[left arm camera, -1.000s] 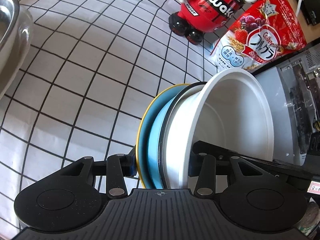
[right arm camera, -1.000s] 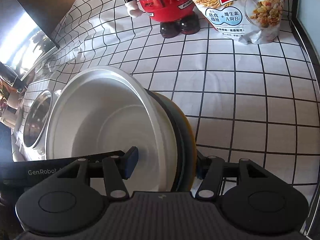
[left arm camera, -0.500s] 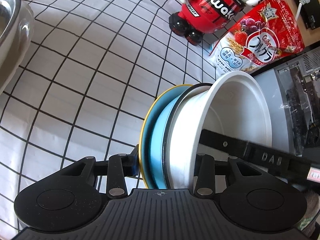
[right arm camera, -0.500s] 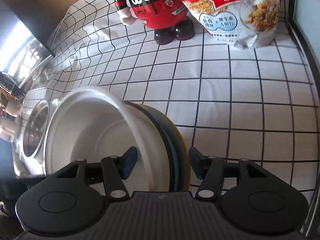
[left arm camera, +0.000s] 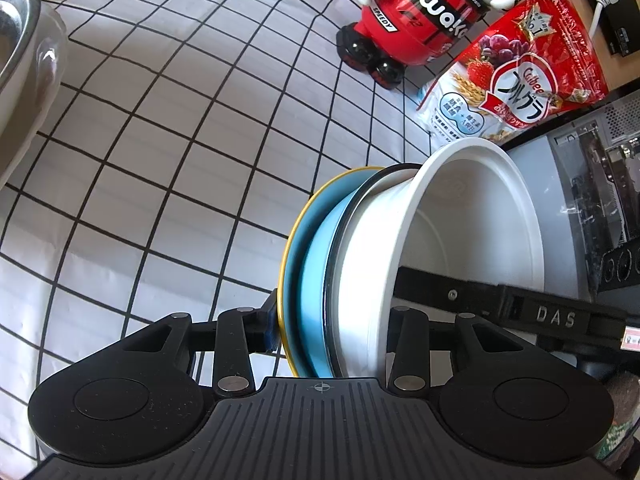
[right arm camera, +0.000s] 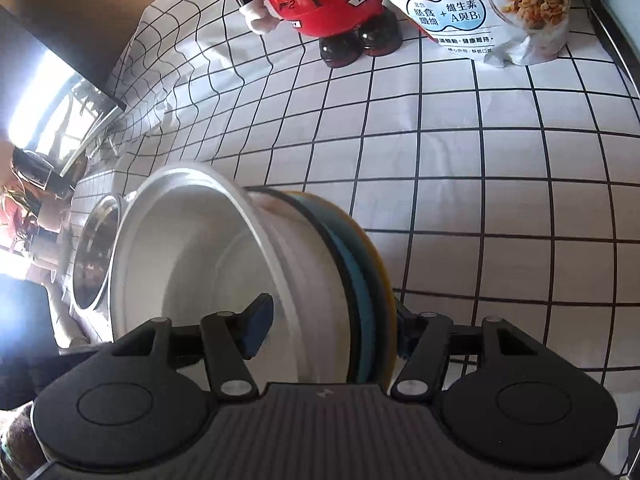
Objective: Organize plates and bowls
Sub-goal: 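Lift the stack with both grippers and carry it toward the steel bowl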
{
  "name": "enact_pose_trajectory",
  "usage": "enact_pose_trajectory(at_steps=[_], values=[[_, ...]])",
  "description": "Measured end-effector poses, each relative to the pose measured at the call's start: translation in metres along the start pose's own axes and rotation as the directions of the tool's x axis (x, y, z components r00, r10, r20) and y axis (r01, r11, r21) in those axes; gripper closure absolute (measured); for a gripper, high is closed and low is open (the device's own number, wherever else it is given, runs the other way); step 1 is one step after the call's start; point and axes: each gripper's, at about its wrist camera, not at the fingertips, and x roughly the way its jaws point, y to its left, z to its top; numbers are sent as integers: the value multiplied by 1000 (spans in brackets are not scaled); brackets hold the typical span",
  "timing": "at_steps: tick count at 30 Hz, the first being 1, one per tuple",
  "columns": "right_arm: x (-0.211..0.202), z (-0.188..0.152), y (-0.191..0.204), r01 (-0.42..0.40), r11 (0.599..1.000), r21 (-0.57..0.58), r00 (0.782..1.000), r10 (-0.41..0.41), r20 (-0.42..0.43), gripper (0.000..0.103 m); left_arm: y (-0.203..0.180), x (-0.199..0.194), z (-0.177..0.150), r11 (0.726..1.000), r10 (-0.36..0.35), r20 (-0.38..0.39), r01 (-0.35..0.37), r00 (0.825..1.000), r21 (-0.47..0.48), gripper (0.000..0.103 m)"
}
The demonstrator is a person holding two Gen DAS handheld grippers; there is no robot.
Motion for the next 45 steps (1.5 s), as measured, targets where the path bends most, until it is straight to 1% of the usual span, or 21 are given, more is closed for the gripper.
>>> enact_pose_trajectory(at_steps=[4,7,8,9,11,13,15,17,19,21,22,24,25,26,27,30,33,36,39,41,45], values=[[-1,-2,0,-3,1000,5,1000,3,-9,42,1,-1,0,1000,7,-1,-7,1000,4,59],[-2,-4,0,-5,1000,-13,1000,5,-24,43,-3,-5,2,998,47,-6,-47,999,43,64],[-3,-4,0,-6,1000,-22,1000,5,-22,43,-5,-7,3,997,58,-5,-58,998,58,68],[-6,-4,2,0,999,-38,1000,0,-4,43,-4,-10,4,996,63,-1,-62,998,67,69],[-17,-1,7,39,996,-79,998,-36,47,43,-4,-17,6,994,59,14,-60,998,86,68],[-27,4,11,55,993,-109,995,-45,90,43,-3,-23,9,995,52,24,-54,998,89,68],[-30,10,12,64,991,-114,993,-53,102,43,-2,-26,12,995,48,33,-51,998,83,68],[-26,14,11,89,990,-111,992,-78,102,43,-4,-26,16,993,66,41,-70,997,97,68],[-20,16,9,108,988,-106,991,-98,96,43,-10,-25,19,985,103,45,-109,994,135,64],[-14,16,7,114,988,-102,991,-107,76,43,-17,-23,20,967,156,54,-164,986,196,59],[-12,15,5,107,989,-101,993,-100,64,43,-21,-21,19,955,182,60,-191,981,228,58],[-8,14,2,96,991,-98,995,-92,43,43,-26,-16,18,937,216,60,-224,975,267,59],[-7,13,1,89,991,-97,996,-86,37,43,-27,-13,17,934,221,55,-227,974,277,61],[-6,13,1,80,992,-96,997,-77,30,43,-26,-11,16,937,208,53,-214,977,276,61],[-5,11,1,78,992,-95,997,-76,27,43,-25,-12,16,943,180,61,-190,982,271,63],[-1,11,3,73,993,-96,997,-71,24,43,-22,-5,15,958,134,5,-130,991,254,62],[-1,12,3,73,992,-103,997,-71,27,43,-26,-4,12,952,149,4,-144,989,270,60],[0,13,3,63,992,-113,998,-61,25,42,-25,-2,12,957,147,-1,-142,989,252,59],[0,14,1,34,993,-116,999,-32,16,40,-27,1,9,955,143,5,-139,990,263,55],[0,14,0,19,994,-111,1000,-18,11,37,-27,1,8,954,147,10,-144,989,262,54],[2,14,-3,-27,995,-97,1000,25,-15,35,-25,2,11,961,141,-9,-135,990,241,55]])
